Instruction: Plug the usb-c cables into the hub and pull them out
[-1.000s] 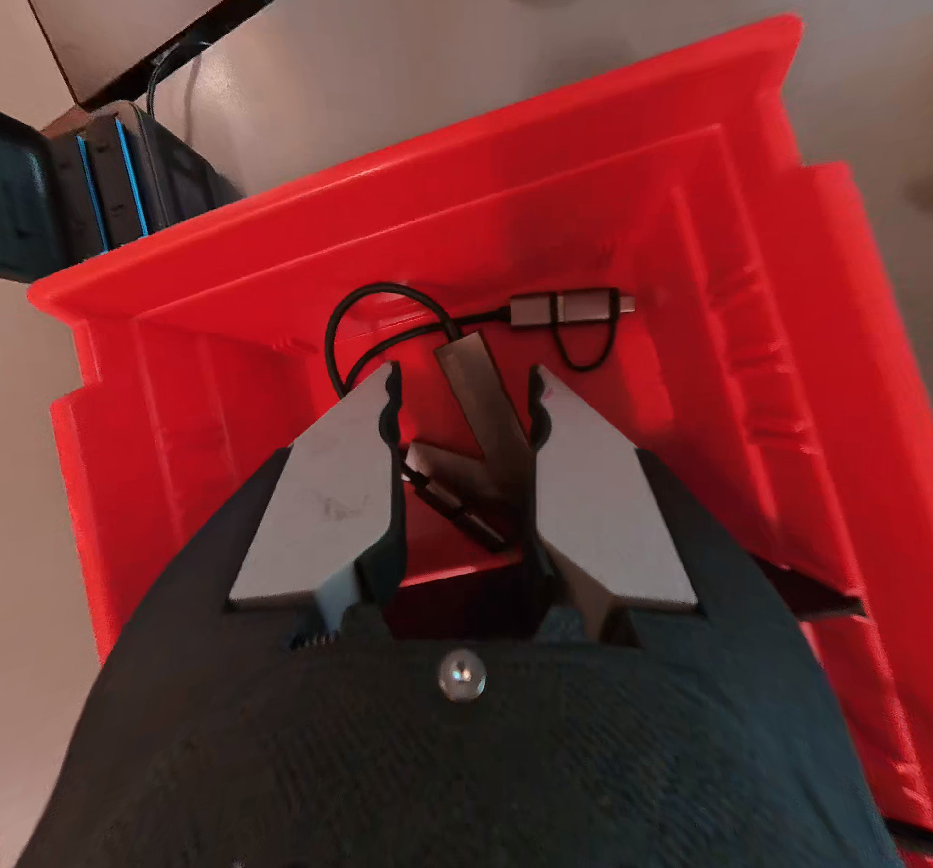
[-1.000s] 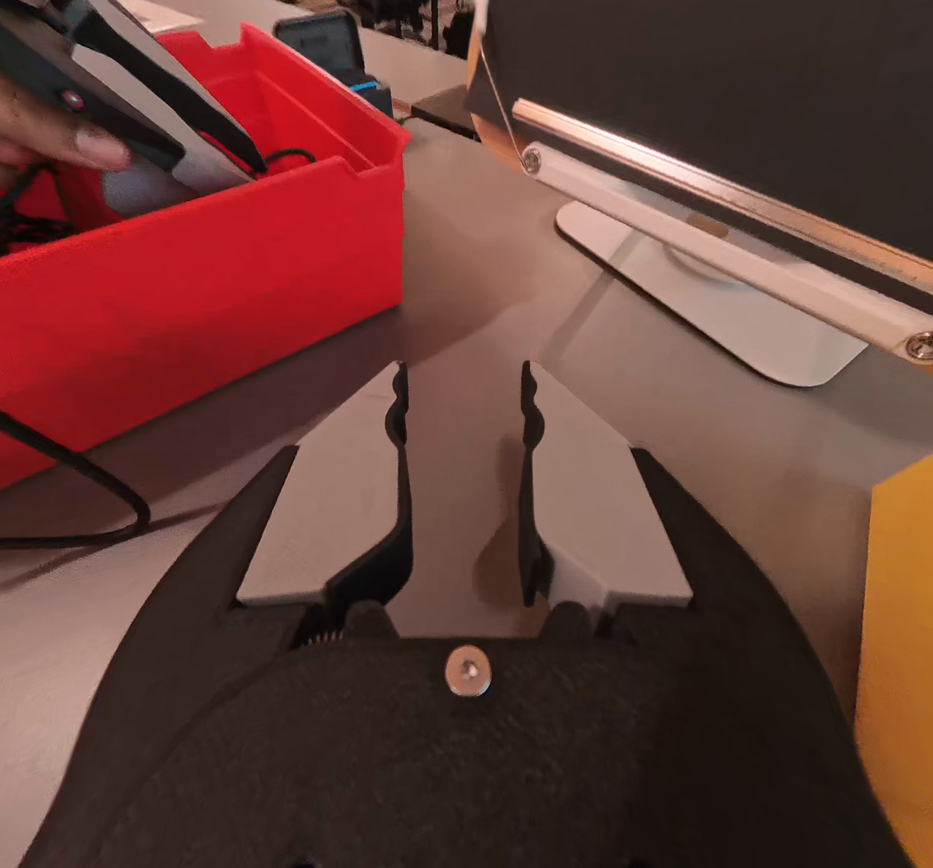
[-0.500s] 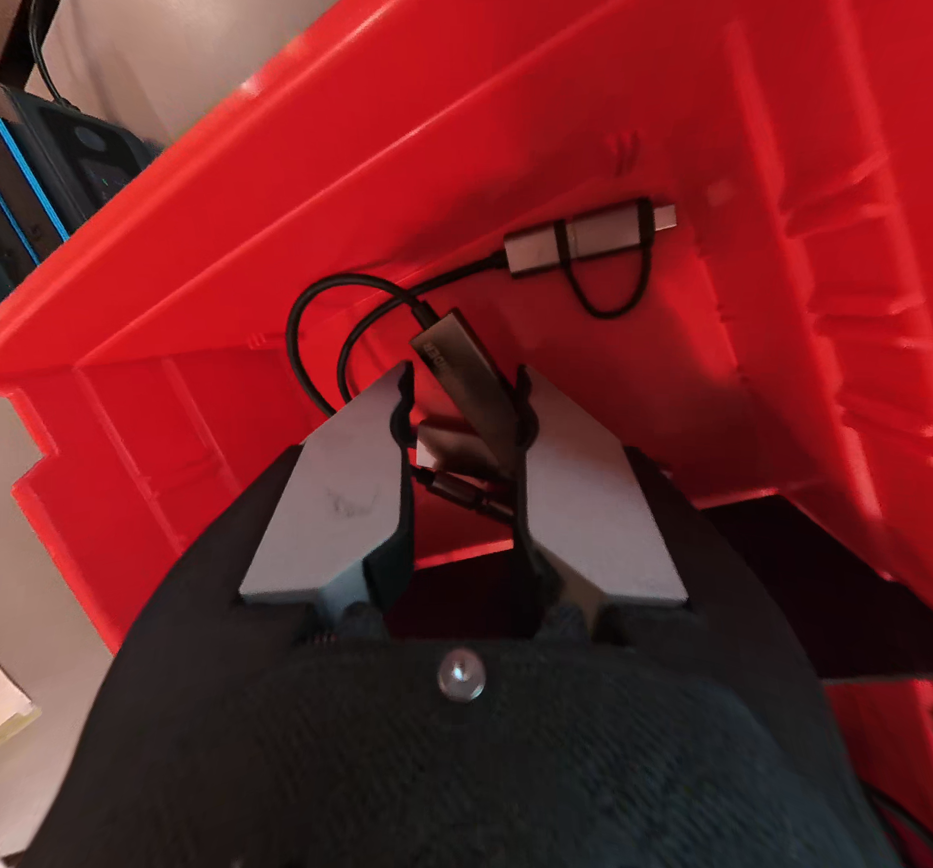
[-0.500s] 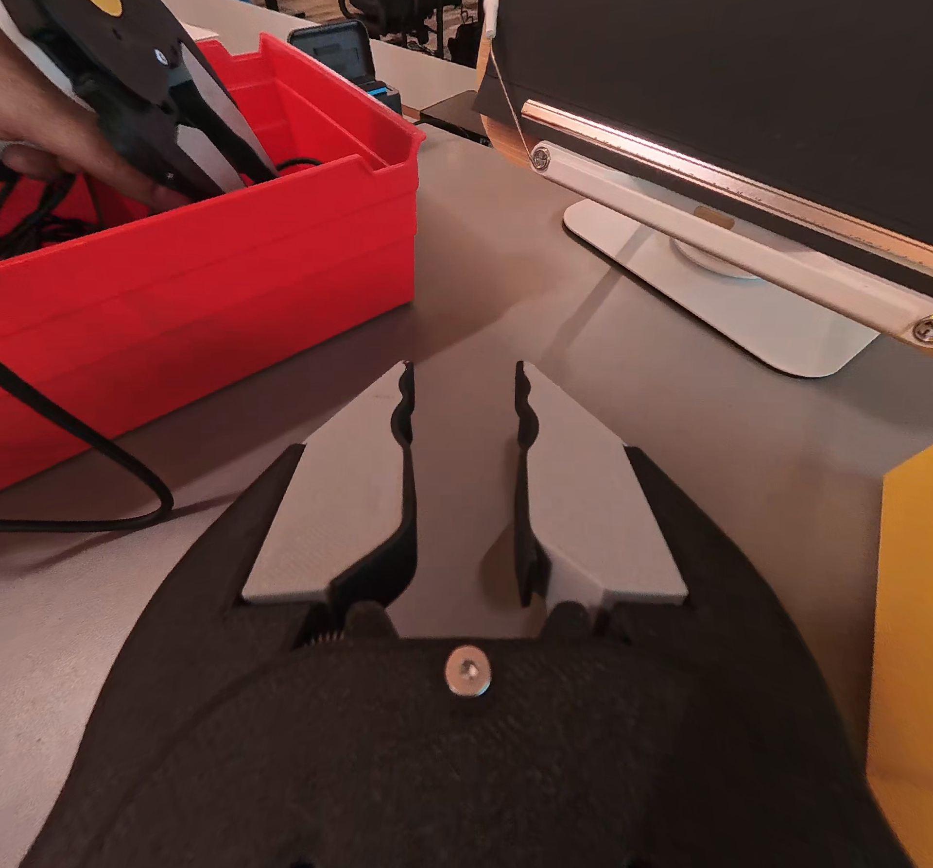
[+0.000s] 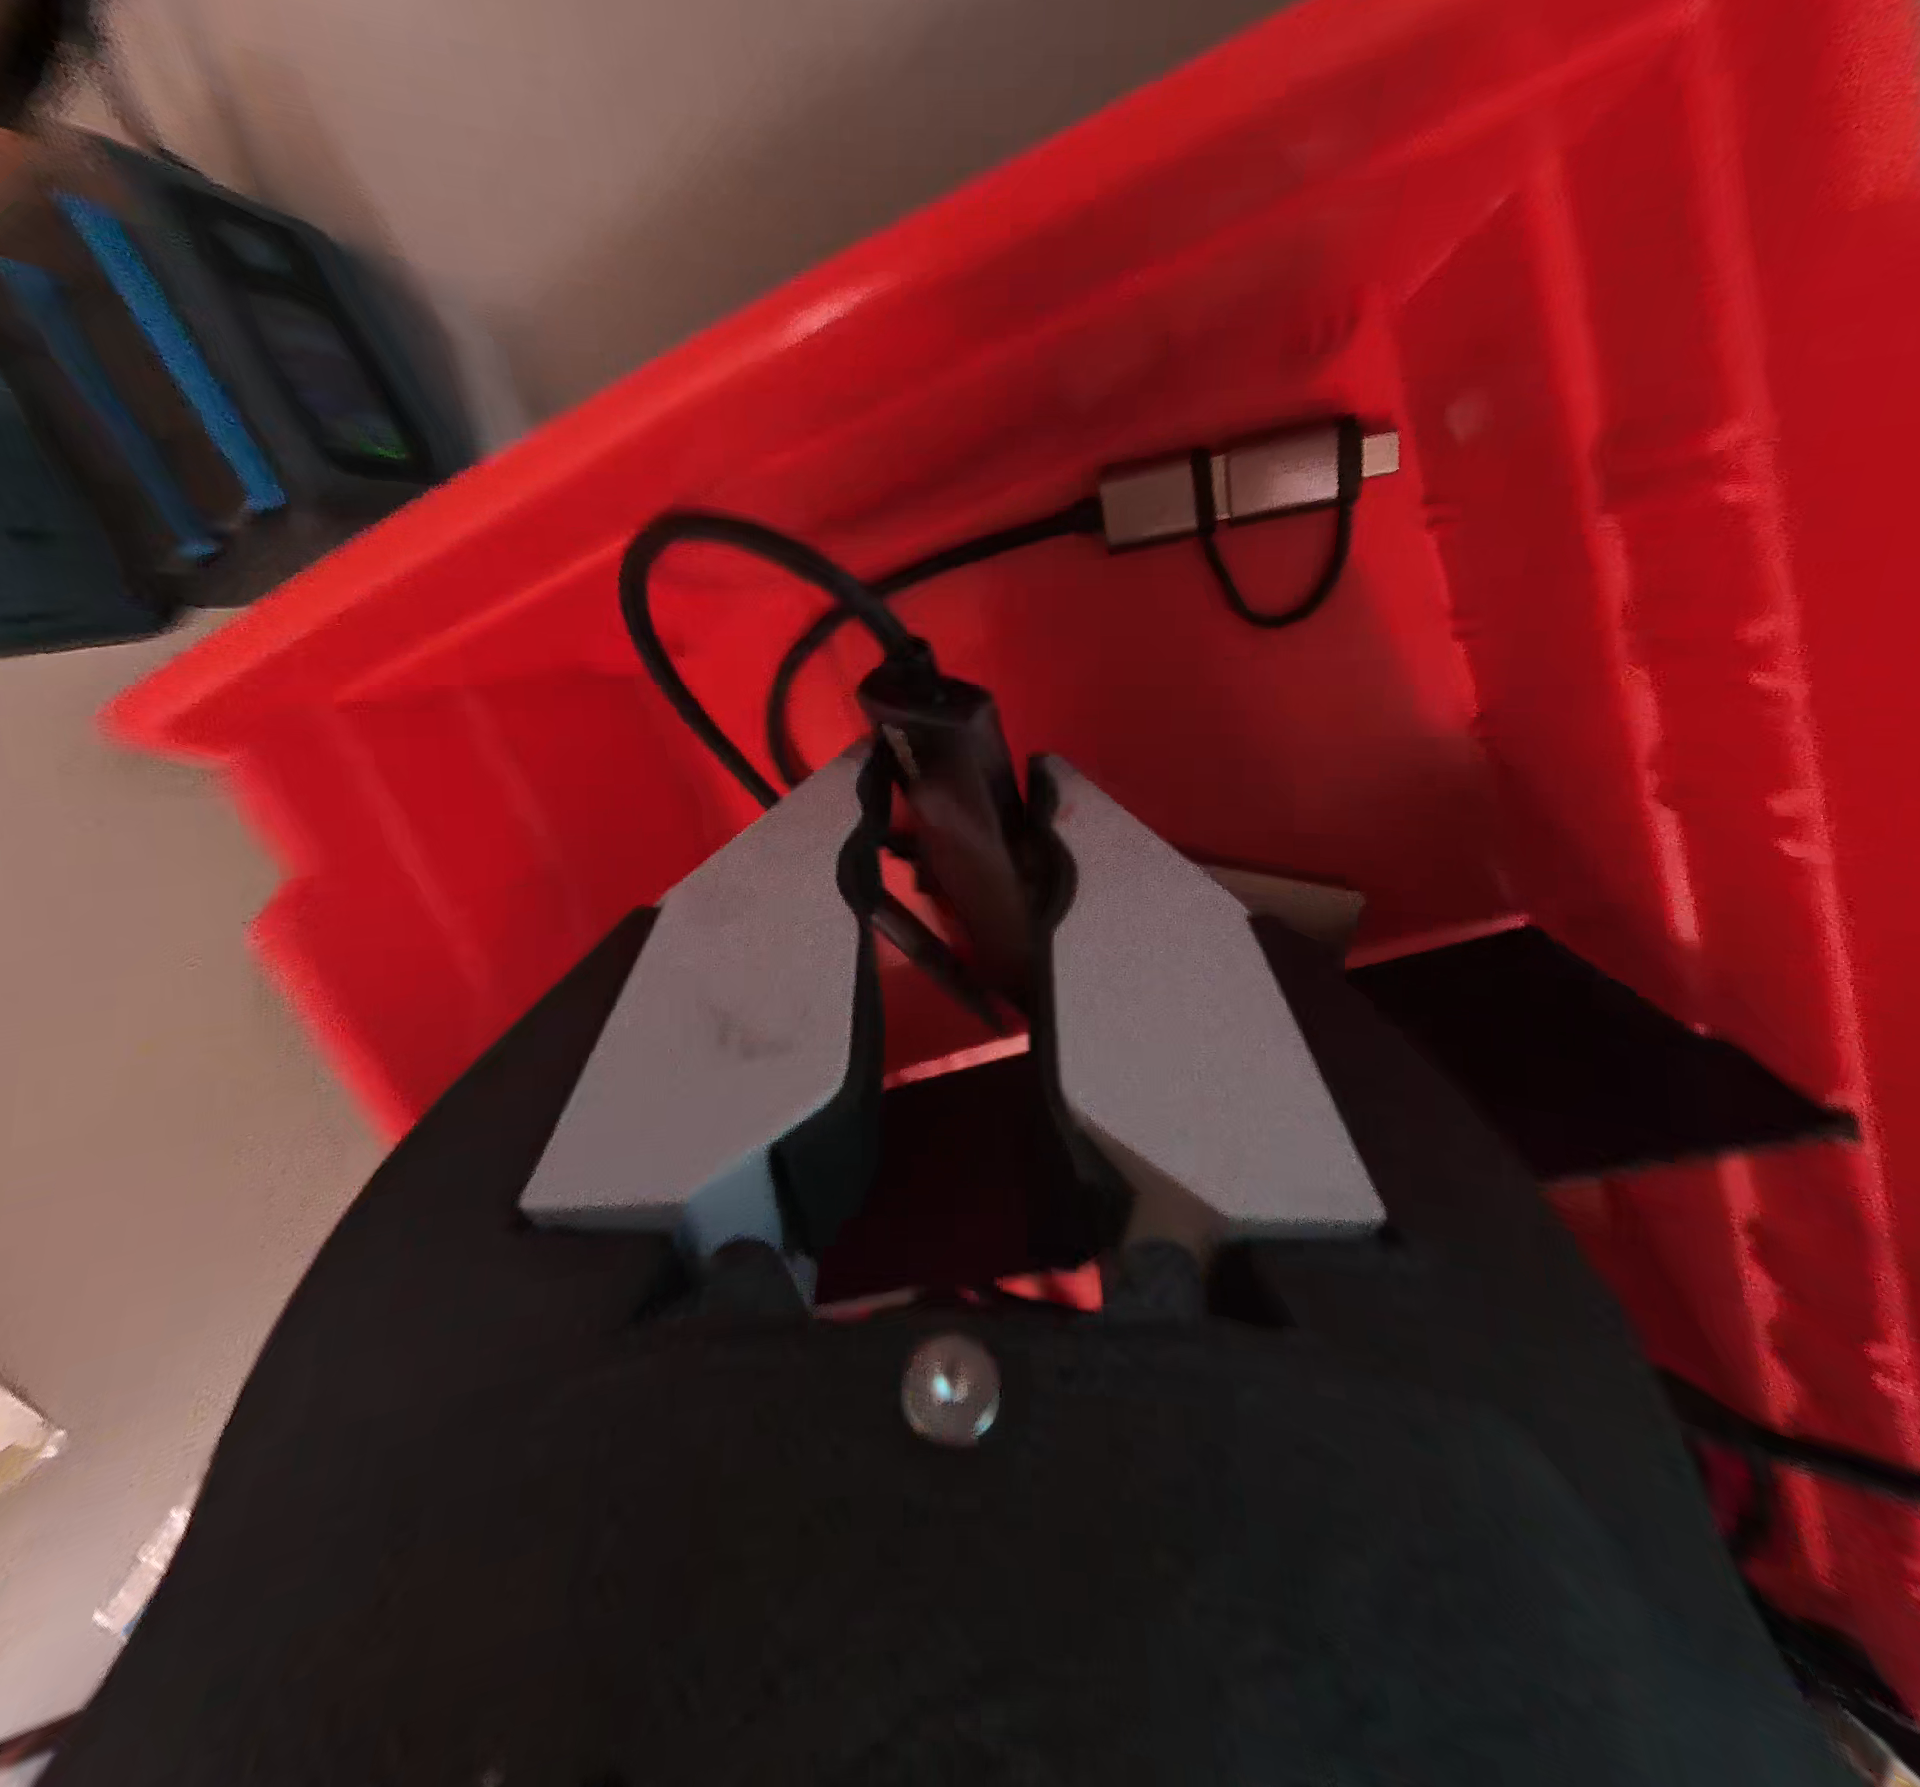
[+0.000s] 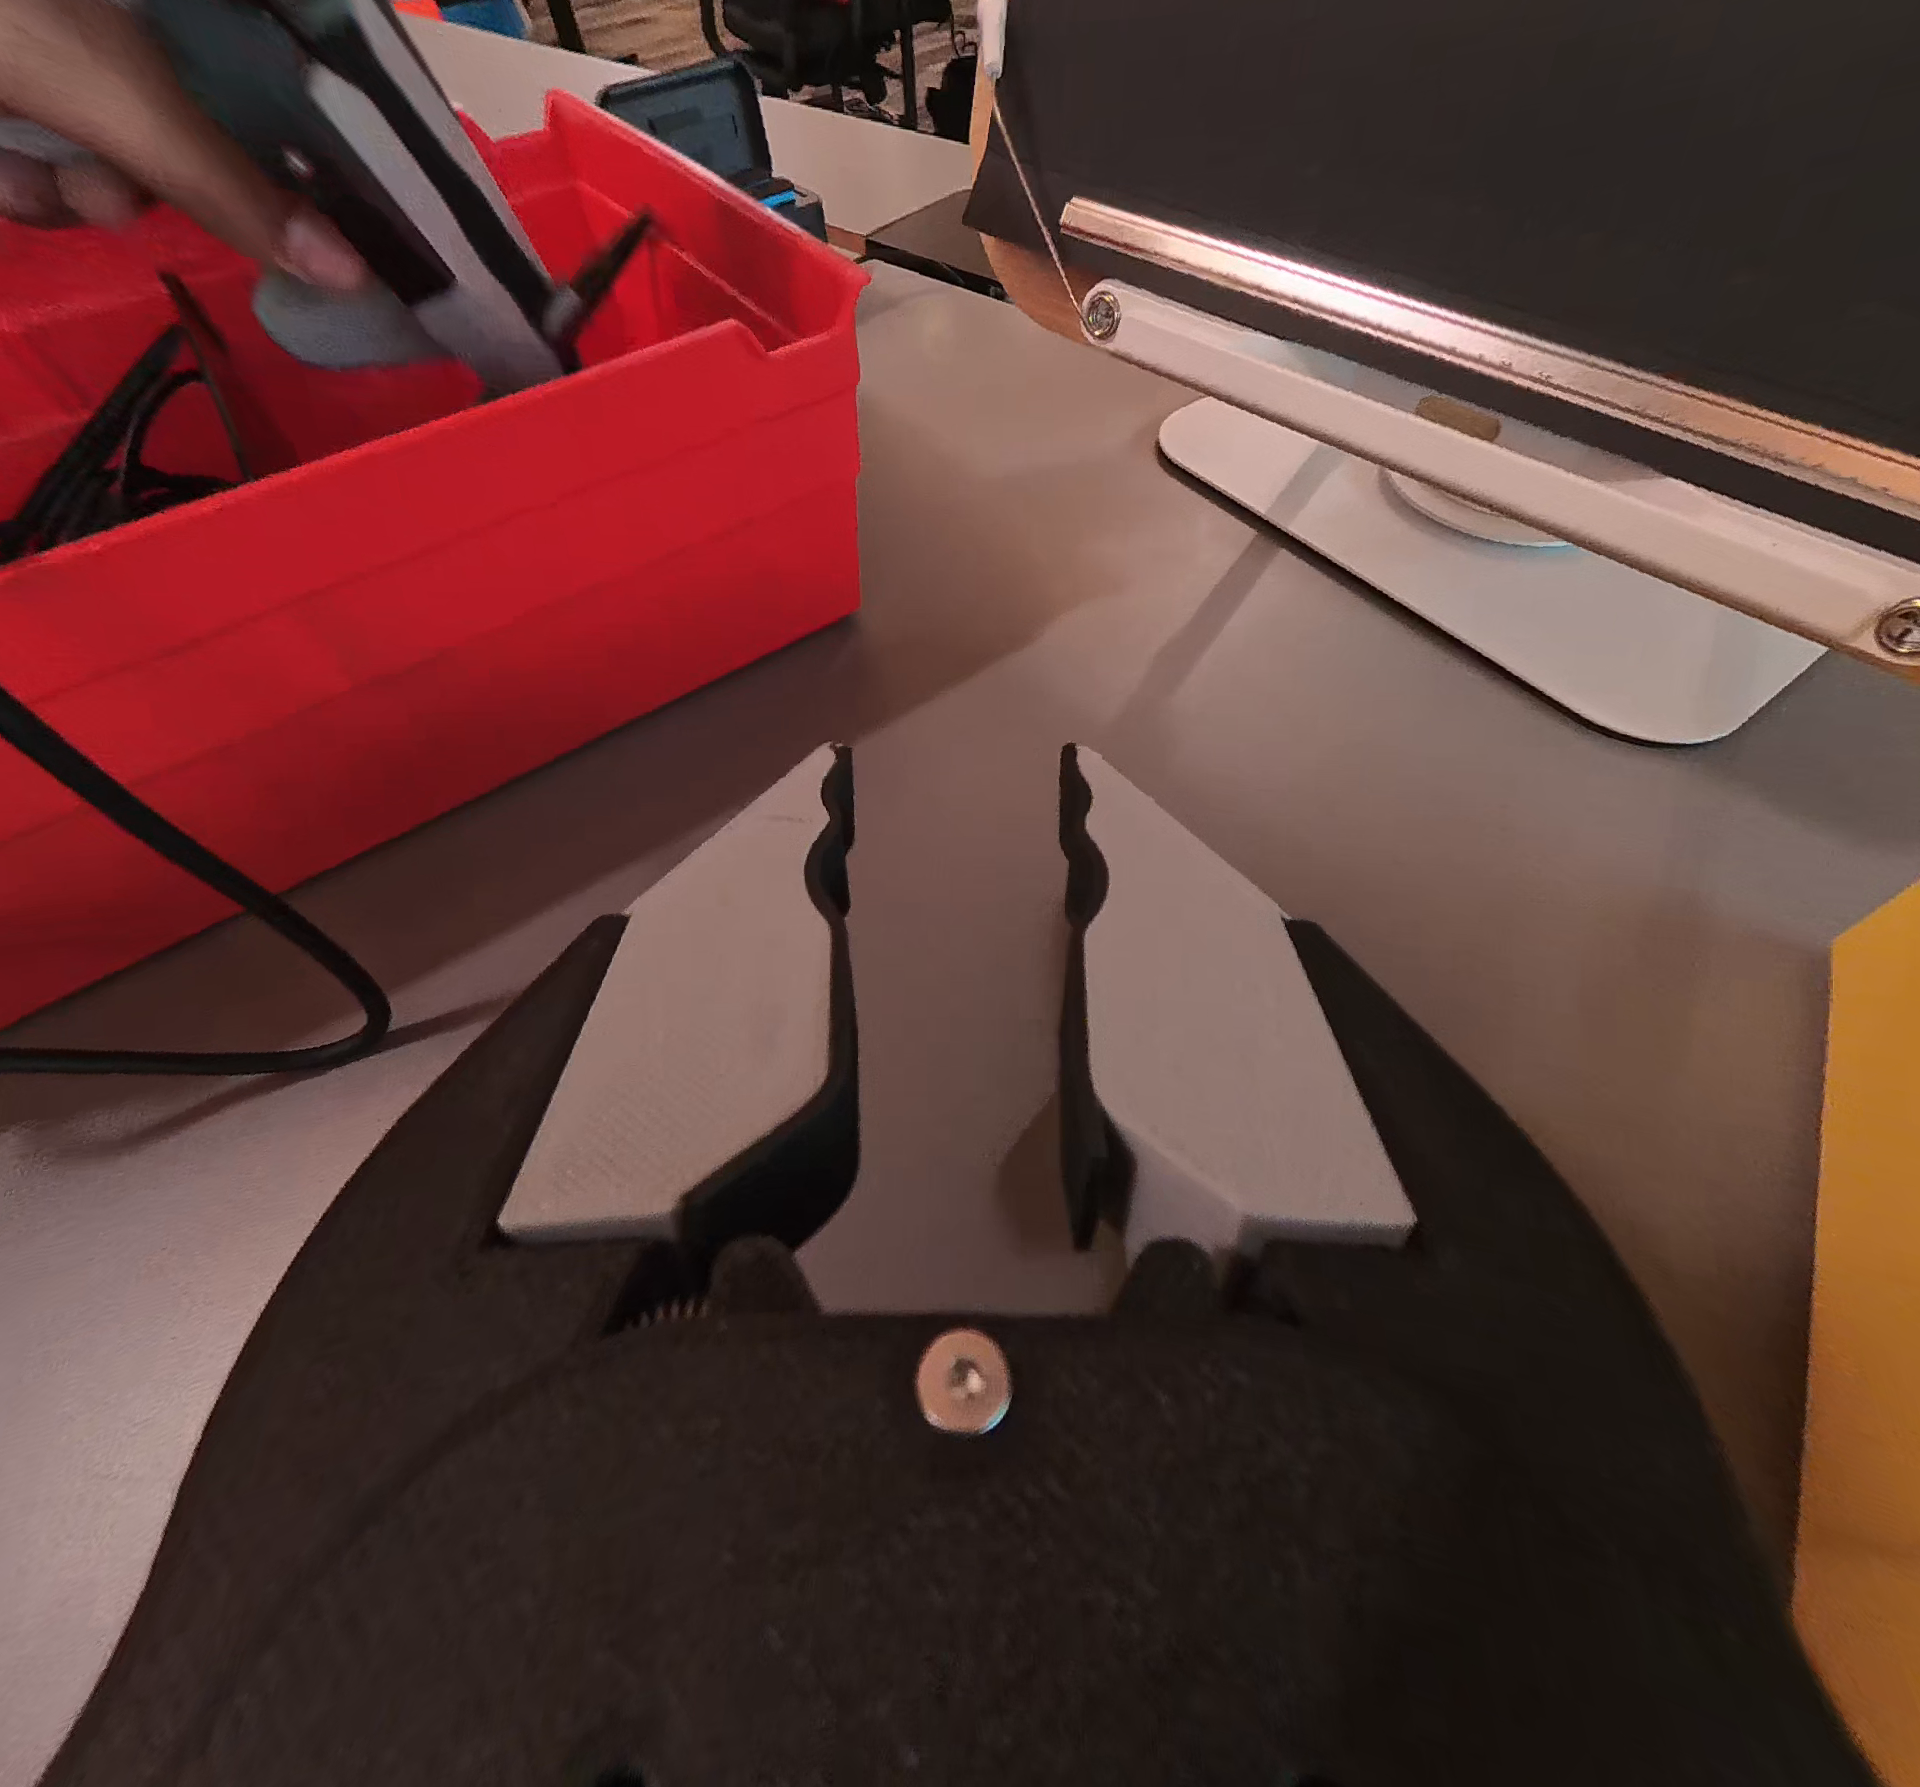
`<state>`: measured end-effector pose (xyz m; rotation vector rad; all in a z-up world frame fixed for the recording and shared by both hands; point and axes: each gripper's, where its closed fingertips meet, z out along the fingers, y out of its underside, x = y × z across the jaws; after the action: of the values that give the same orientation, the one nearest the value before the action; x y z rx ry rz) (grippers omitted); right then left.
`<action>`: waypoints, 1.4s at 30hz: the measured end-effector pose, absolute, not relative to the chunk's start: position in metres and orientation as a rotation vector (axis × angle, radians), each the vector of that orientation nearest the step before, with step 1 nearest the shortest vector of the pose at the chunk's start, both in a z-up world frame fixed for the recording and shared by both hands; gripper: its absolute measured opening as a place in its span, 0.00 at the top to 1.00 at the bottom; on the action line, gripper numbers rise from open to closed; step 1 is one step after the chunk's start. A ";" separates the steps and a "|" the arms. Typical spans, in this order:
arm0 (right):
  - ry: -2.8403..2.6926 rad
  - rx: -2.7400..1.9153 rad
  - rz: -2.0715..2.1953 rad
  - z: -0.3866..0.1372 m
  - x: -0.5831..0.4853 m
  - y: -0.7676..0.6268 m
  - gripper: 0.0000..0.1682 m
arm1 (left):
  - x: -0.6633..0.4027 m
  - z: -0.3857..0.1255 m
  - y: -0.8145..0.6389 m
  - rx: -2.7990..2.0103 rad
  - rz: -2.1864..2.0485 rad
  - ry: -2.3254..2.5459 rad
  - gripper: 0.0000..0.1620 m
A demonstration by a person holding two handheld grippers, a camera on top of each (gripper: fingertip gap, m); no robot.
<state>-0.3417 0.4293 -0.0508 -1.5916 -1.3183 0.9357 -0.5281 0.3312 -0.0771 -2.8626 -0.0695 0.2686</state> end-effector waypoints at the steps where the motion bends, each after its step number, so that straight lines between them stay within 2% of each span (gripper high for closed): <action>1: -1.314 -1.590 0.947 -0.049 -0.342 0.429 0.78 | -0.532 -0.060 0.331 -2.786 0.313 -0.065 0.88; 5: -1.312 -1.577 0.962 -0.044 -0.342 0.427 0.79 | -0.527 0.028 0.331 -2.464 0.404 -0.015 0.95; 8: -1.310 -1.568 0.954 -0.042 -0.342 0.428 0.79 | -0.504 0.088 0.330 -2.296 0.423 0.057 0.96; 13: -1.277 -1.432 1.091 -0.006 -0.335 0.417 0.77 | -0.433 0.137 0.348 -2.129 0.474 0.311 0.96; 17: -1.158 -1.312 1.168 0.034 -0.316 0.420 0.77 | -0.380 0.107 0.380 -2.084 0.583 0.527 0.96; 22: -0.782 -1.194 0.940 0.087 -0.262 0.462 0.88 | -0.334 0.016 0.417 -2.219 0.582 0.596 0.96; 24: -0.701 -1.193 0.898 0.095 -0.246 0.471 0.88 | -0.317 -0.012 0.427 -2.258 0.557 0.588 0.96; 27: -0.720 -1.231 0.918 0.090 -0.246 0.475 0.81 | -0.282 -0.051 0.432 -2.307 0.466 0.605 0.96; 28: -0.726 -1.246 0.926 0.088 -0.248 0.476 0.81 | -0.271 -0.063 0.432 -2.316 0.458 0.629 0.96; 29: -0.722 -1.257 0.930 0.087 -0.248 0.478 0.86 | -0.259 -0.074 0.430 -2.321 0.430 0.645 0.94; 31: -0.736 -1.263 0.961 0.086 -0.250 0.476 0.84 | -0.240 -0.086 0.425 -2.321 0.359 0.632 0.90; 33: -0.746 -1.270 0.961 0.084 -0.252 0.475 0.82 | -0.239 -0.090 0.418 -2.336 0.376 0.595 0.77; 39: -0.798 -1.271 0.946 0.080 -0.260 0.467 0.80 | -0.225 -0.039 0.358 -2.258 0.243 0.515 0.70; 42: -0.850 -1.296 0.969 0.071 -0.270 0.461 0.80 | -0.244 0.011 0.312 -2.164 0.291 0.475 0.75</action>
<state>-0.2696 0.4614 0.0713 -1.2964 -0.8502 0.9689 -0.2444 0.3117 0.0106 -2.1640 0.4753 0.2911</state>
